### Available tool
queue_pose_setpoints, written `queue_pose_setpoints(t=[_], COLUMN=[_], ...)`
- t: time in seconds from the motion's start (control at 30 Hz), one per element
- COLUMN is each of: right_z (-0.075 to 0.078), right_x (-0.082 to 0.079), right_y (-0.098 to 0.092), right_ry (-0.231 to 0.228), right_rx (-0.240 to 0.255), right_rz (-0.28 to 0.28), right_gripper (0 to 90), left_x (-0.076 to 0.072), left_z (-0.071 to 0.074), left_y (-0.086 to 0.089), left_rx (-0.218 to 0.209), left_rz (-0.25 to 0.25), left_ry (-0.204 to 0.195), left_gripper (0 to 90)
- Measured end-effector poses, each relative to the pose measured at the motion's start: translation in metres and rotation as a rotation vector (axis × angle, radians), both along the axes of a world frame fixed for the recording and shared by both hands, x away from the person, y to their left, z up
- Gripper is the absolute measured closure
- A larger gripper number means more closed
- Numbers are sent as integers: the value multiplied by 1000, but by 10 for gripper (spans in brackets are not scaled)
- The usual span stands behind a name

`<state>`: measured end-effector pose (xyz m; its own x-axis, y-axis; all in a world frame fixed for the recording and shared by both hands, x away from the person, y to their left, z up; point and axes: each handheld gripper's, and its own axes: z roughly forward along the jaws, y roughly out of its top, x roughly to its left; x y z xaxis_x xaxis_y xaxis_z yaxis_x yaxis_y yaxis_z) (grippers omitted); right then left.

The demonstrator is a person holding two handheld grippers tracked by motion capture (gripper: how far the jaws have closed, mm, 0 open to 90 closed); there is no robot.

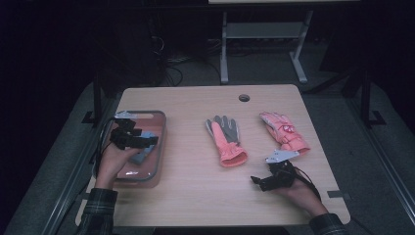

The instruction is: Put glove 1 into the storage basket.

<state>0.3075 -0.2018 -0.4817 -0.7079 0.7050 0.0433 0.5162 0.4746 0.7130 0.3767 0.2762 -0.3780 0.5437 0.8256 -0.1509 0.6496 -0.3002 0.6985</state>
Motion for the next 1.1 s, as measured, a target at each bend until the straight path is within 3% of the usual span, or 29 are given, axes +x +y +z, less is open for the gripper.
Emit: queue_pose_setpoints(t=[0.27,0.3,0.33,0.37,0.4,0.5,0.6,0.87,1.1], right_z=[0,0,0,0,0,0,0,0,0], right_x=[0,0,0,0,0,0,0,0,0], right_y=[0,2,2,2,2,2,2,2,2], right_ry=[-4,-2,-1,-3,-2,-3,-3,-2,-4], right_rx=[-2,-1,-2,-2,-2,-1,-1,0,0], right_rz=[0,-5,-6,-5,-6,-6,-7,-10,-8], right_gripper=[77,76,76,76,76,77,76,76,77], left_x=[-15,-20,-20,-25,-25,-36,-40,-58,-65], left_z=[10,11,11,11,11,8,6,-20,-51], left_y=[-45,-57,-57,-70,-70,-95,-105,-142,-156], left_rx=[-34,-37,-37,-35,-35,-35,-19,18,69], left_rz=[-113,-147,-147,-175,-175,-226,-257,-324,-362], left_ry=[-32,-33,-33,-36,-36,-36,-35,-9,31], left_gripper=[163,163,162,163,163,163,162,163,163])
